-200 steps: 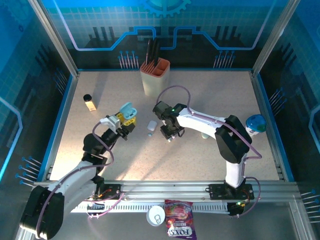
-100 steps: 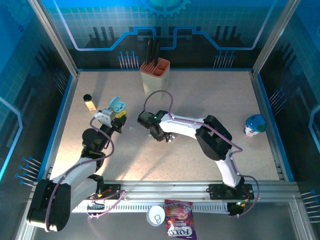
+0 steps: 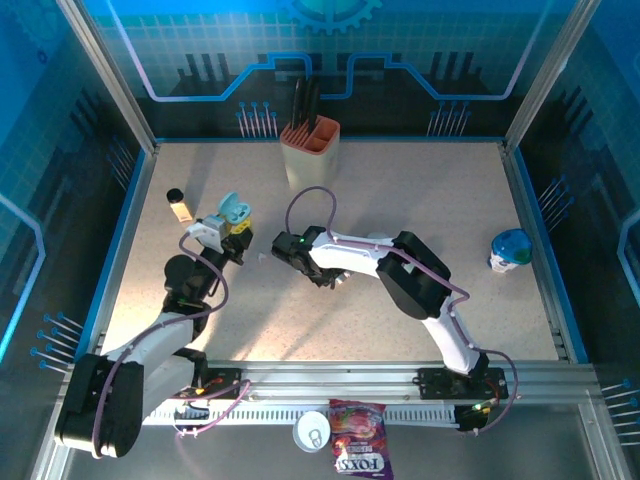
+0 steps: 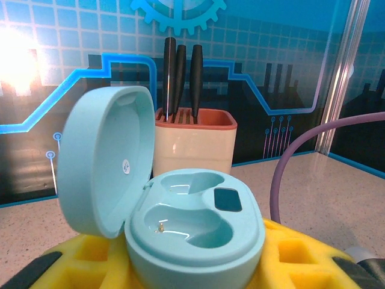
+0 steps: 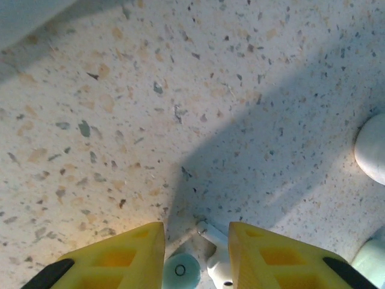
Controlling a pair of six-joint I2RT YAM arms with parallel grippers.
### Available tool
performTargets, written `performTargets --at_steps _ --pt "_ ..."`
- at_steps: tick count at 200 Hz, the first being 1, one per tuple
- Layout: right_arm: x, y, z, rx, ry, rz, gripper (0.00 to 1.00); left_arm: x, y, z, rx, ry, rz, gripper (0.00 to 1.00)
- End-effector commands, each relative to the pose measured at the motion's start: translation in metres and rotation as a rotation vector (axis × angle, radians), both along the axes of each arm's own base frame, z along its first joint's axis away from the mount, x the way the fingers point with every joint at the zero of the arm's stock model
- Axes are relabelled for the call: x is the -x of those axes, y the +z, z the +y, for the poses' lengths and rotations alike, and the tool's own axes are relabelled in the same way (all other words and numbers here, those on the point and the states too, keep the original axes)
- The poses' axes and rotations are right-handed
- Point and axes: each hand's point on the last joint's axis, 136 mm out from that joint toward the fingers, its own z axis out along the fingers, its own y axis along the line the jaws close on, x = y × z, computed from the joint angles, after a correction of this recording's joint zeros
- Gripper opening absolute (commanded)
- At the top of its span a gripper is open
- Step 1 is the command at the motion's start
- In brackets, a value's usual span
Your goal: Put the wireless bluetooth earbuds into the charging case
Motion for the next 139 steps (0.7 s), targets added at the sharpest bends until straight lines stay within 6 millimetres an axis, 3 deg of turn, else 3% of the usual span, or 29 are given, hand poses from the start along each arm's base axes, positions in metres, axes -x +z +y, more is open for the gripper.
performTargets --at_steps 1,139 --pt "0.005 0.009 -0.003 0.039 -0.007 -0.006 0.34 0.002 0.025 0.000 0.017 -0.014 -0.084 0.30" --pt "0.029 0.000 -0.002 0.043 0.003 0.073 0.34 0.005 0.025 -0.001 0.012 -0.026 -0.089 0.30"
